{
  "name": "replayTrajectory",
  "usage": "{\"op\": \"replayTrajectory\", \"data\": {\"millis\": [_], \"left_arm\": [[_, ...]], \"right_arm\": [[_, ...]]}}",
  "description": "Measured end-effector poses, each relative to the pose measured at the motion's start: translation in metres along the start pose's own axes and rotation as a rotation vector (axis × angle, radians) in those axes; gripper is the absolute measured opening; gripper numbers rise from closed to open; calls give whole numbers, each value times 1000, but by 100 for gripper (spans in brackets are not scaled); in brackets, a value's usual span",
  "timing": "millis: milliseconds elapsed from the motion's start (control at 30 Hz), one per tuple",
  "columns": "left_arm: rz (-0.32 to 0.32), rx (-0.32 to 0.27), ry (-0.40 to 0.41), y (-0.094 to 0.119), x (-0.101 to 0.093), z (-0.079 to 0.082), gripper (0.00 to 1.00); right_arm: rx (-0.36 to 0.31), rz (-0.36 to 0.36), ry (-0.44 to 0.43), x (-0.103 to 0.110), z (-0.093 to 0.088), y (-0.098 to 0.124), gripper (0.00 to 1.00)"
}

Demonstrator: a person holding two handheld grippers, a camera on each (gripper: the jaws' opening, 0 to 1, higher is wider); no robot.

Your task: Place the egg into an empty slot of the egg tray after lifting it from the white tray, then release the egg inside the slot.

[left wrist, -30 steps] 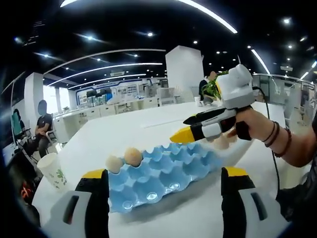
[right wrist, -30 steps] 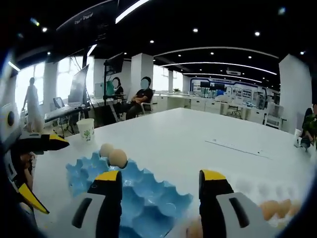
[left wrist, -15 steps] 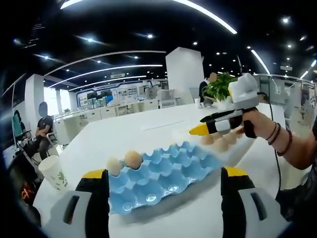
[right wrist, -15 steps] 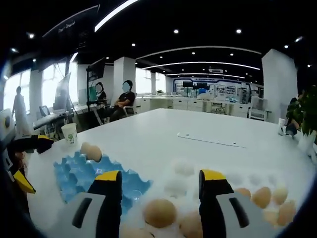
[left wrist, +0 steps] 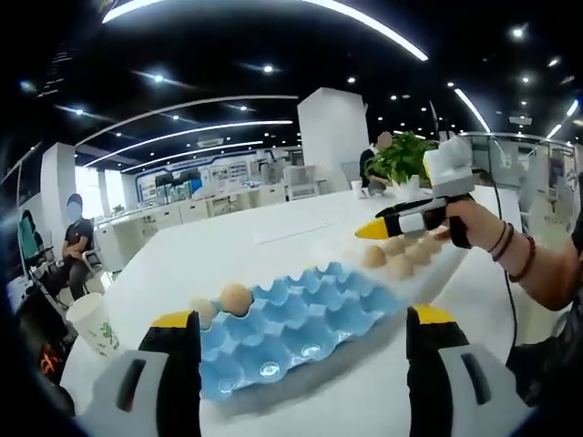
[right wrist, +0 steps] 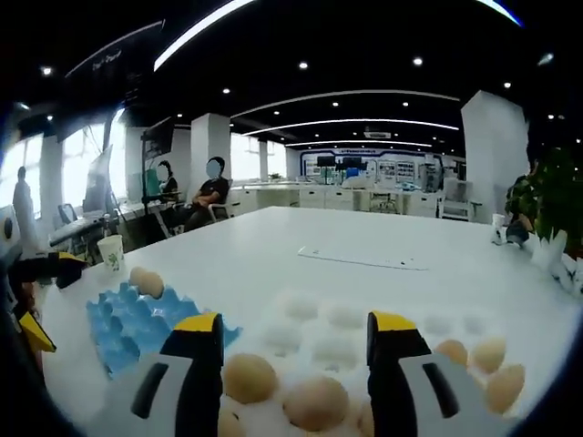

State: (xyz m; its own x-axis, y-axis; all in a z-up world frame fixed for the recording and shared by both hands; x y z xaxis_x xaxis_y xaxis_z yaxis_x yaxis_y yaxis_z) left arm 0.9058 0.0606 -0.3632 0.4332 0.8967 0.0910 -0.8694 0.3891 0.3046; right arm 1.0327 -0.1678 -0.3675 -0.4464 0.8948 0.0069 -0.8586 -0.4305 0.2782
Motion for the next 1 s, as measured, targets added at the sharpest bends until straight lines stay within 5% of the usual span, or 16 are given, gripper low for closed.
{"op": "replayTrajectory", "data": {"millis": [533, 1000], "left_arm": [[17, -60, -4, 1, 11, 14, 95], [7, -34, -16, -5, 11, 9, 95]], "right_arm": [[11, -5, -20, -8, -2, -2, 67], [38, -38, -25, -19, -16, 0, 67]]}}
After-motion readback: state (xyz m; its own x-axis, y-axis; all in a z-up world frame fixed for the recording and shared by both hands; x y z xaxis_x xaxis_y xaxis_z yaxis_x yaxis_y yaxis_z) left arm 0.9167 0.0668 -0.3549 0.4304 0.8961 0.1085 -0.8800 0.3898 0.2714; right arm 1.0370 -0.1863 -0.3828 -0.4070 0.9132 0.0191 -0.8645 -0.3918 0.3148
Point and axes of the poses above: the point that each gripper's makers call its tool centre point, and the gripper's own axes: y roughly backward along the fingers, x roughly to its left, z roughly out of its top, the point moved 5 cm from there along y, roughly backward along the fingers, and after that the axes turned 2 degrees about x, right-handed, at the moved point
